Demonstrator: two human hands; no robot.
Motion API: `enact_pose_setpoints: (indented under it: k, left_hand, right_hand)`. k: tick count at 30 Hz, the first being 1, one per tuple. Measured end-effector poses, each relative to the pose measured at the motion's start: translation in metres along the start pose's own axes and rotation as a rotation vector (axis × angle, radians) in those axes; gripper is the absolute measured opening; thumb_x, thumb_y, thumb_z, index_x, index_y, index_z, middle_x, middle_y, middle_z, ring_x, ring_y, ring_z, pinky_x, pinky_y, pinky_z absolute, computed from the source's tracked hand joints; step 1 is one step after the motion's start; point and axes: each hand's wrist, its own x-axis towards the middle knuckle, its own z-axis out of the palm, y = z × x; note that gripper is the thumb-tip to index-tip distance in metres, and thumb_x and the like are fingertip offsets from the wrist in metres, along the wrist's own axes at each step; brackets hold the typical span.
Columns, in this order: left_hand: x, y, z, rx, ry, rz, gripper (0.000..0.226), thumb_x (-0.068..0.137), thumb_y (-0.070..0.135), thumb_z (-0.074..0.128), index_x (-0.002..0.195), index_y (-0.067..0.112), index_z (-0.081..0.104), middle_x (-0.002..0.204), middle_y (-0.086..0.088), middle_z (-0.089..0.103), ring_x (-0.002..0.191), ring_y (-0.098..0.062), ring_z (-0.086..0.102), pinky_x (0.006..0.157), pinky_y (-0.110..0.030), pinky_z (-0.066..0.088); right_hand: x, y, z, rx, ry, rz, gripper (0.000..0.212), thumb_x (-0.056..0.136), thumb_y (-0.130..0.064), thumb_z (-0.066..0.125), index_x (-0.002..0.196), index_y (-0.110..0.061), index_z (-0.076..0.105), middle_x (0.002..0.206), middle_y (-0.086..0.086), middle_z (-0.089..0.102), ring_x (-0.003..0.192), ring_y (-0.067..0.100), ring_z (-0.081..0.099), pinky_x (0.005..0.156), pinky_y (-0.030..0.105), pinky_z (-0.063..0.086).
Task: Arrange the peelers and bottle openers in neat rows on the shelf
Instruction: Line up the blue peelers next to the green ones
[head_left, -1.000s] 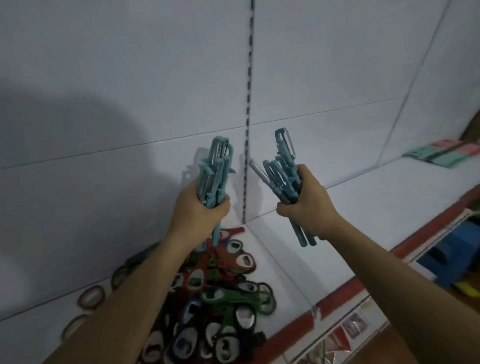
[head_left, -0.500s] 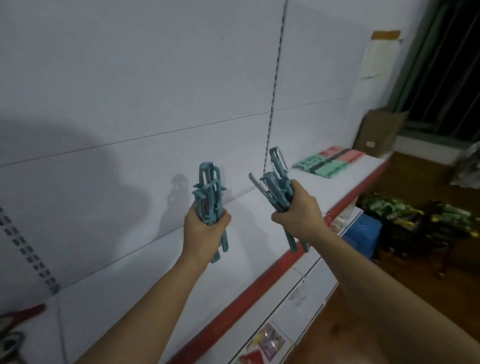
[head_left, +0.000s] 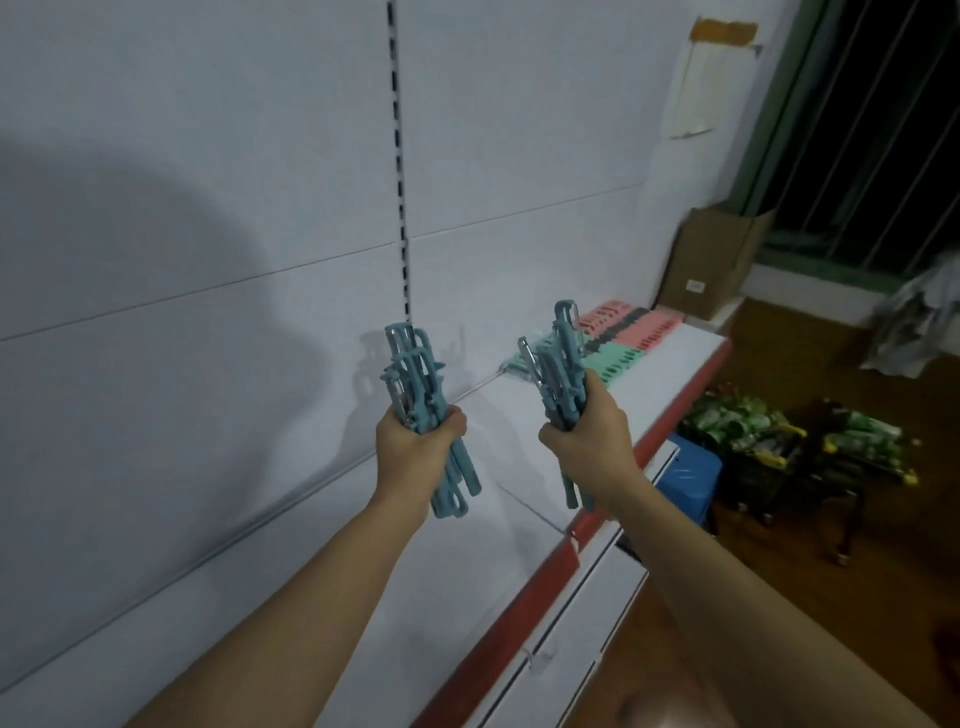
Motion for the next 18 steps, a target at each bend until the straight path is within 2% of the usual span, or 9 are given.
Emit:
enact_pose_setpoints:
  k: [2,6,8,11,14,16,18]
  left_hand:
    - [0.018,-0.006,0.027,-0.032,-0.009,-0.028,0.022,0.08,0.01,0.083,0.097,0.013,0.069,0.083,-0.002,0.078,0.08,-0.021,0.077,0.07,-0.033,0.061]
    - [0.052,-0.024,0.07,-0.127,0.006,-0.168,0.021,0.081,0.005,0.083,0.096,0.005,0.069,0.085,-0.015,0.077,0.078,-0.028,0.078,0.059,-0.033,0.06]
    - [0.066,-0.035,0.087,-0.215,0.051,-0.273,0.022,0.079,0.003,0.083,0.096,0.002,0.07,0.084,-0.019,0.076,0.08,-0.029,0.078,0.062,-0.035,0.06]
    - [0.082,-0.052,0.114,-0.371,0.064,-0.355,0.028,0.073,0.001,0.085,0.098,0.002,0.072,0.095,-0.021,0.077,0.09,-0.033,0.077,0.068,-0.04,0.062]
    - [0.092,-0.064,0.141,-0.449,0.063,-0.371,0.03,0.066,0.006,0.085,0.095,0.006,0.076,0.102,-0.021,0.076,0.094,-0.033,0.076,0.069,-0.042,0.062]
    - [0.095,-0.072,0.157,-0.497,0.08,-0.401,0.025,0.07,0.012,0.082,0.095,0.009,0.081,0.105,-0.021,0.076,0.092,-0.034,0.076,0.071,-0.043,0.062]
    - [0.095,-0.077,0.169,-0.558,0.137,-0.435,0.028,0.072,0.02,0.079,0.097,0.009,0.082,0.108,-0.021,0.076,0.09,-0.036,0.076,0.07,-0.044,0.062]
  right_hand:
    - [0.032,0.014,-0.007,-0.029,-0.036,0.034,0.046,0.073,-0.008,0.074,0.102,-0.035,0.05,0.083,-0.011,0.065,0.069,0.009,0.062,0.052,0.014,0.045]
    - [0.095,0.043,-0.006,-0.144,-0.241,0.056,0.046,0.073,-0.015,0.078,0.108,-0.024,0.05,0.089,-0.008,0.063,0.077,0.011,0.06,0.056,0.02,0.042]
    - [0.122,0.055,0.001,-0.152,-0.327,0.049,0.043,0.073,-0.016,0.077,0.106,-0.022,0.051,0.088,-0.005,0.062,0.074,0.011,0.059,0.054,0.022,0.04]
    - [0.157,0.072,0.009,-0.009,-0.405,0.027,0.042,0.069,-0.017,0.077,0.102,-0.025,0.053,0.086,-0.003,0.065,0.073,0.013,0.062,0.055,0.023,0.045]
    - [0.191,0.081,0.011,0.109,-0.509,-0.014,0.043,0.065,-0.02,0.081,0.098,-0.028,0.055,0.082,-0.006,0.068,0.066,0.005,0.065,0.053,0.018,0.049]
    - [0.209,0.088,0.015,0.139,-0.606,-0.049,0.045,0.068,-0.019,0.081,0.105,-0.024,0.056,0.09,-0.004,0.069,0.077,0.009,0.069,0.066,0.029,0.059]
    - [0.22,0.094,0.018,0.118,-0.709,-0.103,0.049,0.073,-0.022,0.078,0.116,-0.021,0.053,0.1,-0.005,0.066,0.091,0.014,0.067,0.079,0.034,0.059]
